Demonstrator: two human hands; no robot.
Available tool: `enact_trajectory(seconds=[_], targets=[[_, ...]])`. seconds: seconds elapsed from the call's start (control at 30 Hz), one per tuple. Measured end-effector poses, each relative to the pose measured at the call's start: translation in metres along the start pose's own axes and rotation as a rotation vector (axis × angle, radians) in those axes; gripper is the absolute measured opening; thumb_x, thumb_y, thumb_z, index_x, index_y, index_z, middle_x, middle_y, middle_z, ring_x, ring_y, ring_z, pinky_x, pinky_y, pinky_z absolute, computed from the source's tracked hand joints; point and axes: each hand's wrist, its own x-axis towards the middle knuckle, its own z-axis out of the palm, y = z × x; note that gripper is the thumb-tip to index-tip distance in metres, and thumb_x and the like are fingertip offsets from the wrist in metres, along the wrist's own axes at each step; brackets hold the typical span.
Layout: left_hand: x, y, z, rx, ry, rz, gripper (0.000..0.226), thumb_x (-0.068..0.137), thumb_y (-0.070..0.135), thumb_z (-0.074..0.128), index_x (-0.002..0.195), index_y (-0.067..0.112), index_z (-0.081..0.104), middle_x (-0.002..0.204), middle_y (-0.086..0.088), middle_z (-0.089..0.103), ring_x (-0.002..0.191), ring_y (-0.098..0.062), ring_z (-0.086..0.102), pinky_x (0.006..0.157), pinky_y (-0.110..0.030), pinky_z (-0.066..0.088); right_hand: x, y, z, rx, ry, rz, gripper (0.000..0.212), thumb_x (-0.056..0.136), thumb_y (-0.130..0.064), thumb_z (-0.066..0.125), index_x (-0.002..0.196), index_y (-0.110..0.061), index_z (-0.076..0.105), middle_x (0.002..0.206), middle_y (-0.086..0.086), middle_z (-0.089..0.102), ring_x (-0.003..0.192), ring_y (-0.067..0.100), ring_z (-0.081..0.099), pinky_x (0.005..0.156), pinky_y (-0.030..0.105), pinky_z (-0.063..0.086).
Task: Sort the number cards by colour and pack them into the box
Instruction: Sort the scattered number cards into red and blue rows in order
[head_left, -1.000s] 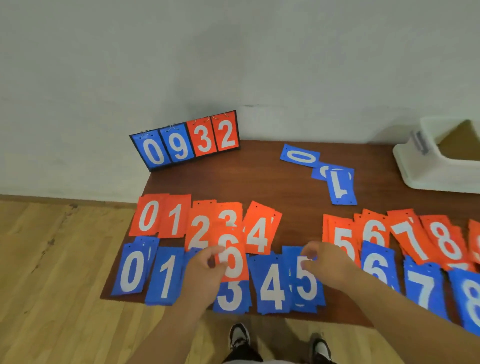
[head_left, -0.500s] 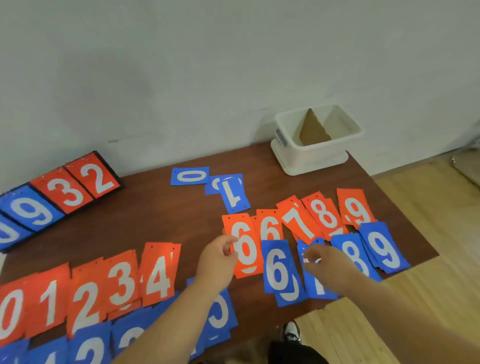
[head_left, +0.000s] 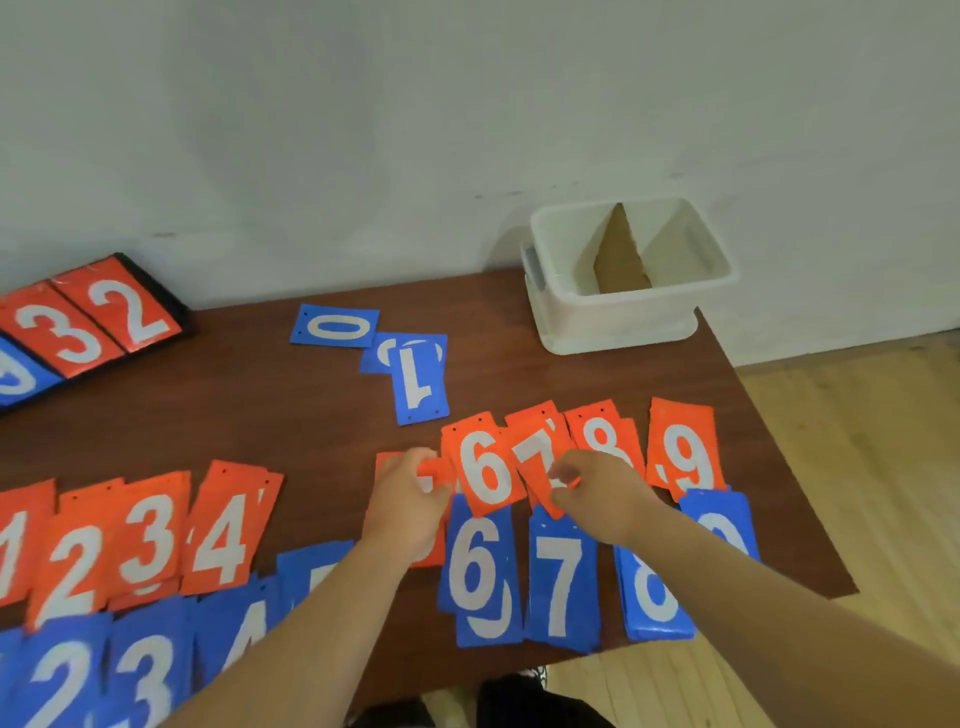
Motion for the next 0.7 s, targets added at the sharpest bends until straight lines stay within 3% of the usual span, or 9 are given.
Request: enact_trajectory(seconds=[0.1,0.23,0.4,0.53,0.6,0.7], targets=[[-0.004,-0.012,-0.03,0.066,0.079,-0.01,0.039,0.089,0.029,0.07,0.127,0.03,0.059,0.123,0.003,0.048,0.11,-0.018,0.057,0.091,-0.032,0.049,0.022,-0.023,0.001,0.002,-0.003,-0.039,0.031,0.093,-0.026,0.061,0.124,-0.024,0.063,0.124,-0.005,0.062,0.081,0.014,0.065,0.064,0.023,0.053],[0.0,-0.034,-0.075,0.07,0.168,-0.069,0.049,0.088,0.032,0.072,0.133,0.03,0.056,0.125,0.002,0.048,0.113,-0.019,0.057,0.098,-0.037,0.05,0.058,-0.064,0.009,-0.029,-0.011,-0.087,0.029,0.089,-0.027,0.066,0.118,-0.024,0.065,0.117,-0.002,0.066,0.091,0.013,0.063,0.076,0.026,0.052],[0.029,-0.055,-0.125,0.116,0.199,-0.071,0.055,0.09,0.033,0.072,0.141,0.029,0.051,0.133,-0.001,0.046,0.119,-0.019,0.053,0.104,-0.036,0.047,0.108,-0.116,0.022,-0.006,0.025,-0.06,0.03,0.082,-0.028,0.071,0.11,-0.019,0.064,0.102,-0.001,0.063,0.077,0.014,0.061,0.062,0.026,0.048],[0.08,-0.059,-0.153,0.162,0.163,-0.06,0.062,0.091,0.037,0.07,0.147,0.033,0.044,0.144,0.0,0.04,0.132,-0.02,0.045,0.108,-0.038,0.043,0.147,-0.147,0.039,-0.005,0.066,0.04,0.052,0.079,-0.037,0.076,0.123,-0.021,0.055,0.121,0.007,0.051,0.101,0.026,0.06,0.082,0.034,0.053],[0.115,-0.058,-0.161,0.228,0.133,-0.027,0.065,0.091,0.041,0.069,0.148,0.036,0.04,0.145,0.0,0.038,0.133,-0.021,0.043,0.108,-0.04,0.043,0.162,-0.158,0.052,-0.011,0.081,0.086,0.065,0.079,-0.041,0.078,0.133,-0.023,0.047,0.129,0.009,0.041,0.116,0.034,0.051,0.095,0.04,0.049],[0.168,-0.053,-0.167,0.336,0.092,0.019,0.067,0.091,0.047,0.066,0.15,0.035,0.037,0.146,-0.002,0.037,0.133,-0.025,0.041,0.109,-0.044,0.042,0.178,-0.168,0.071,-0.091,0.115,0.158,0.077,0.078,-0.044,0.08,0.139,-0.022,0.04,0.136,0.012,0.035,0.122,0.038,0.042,0.104,0.042,0.041]])
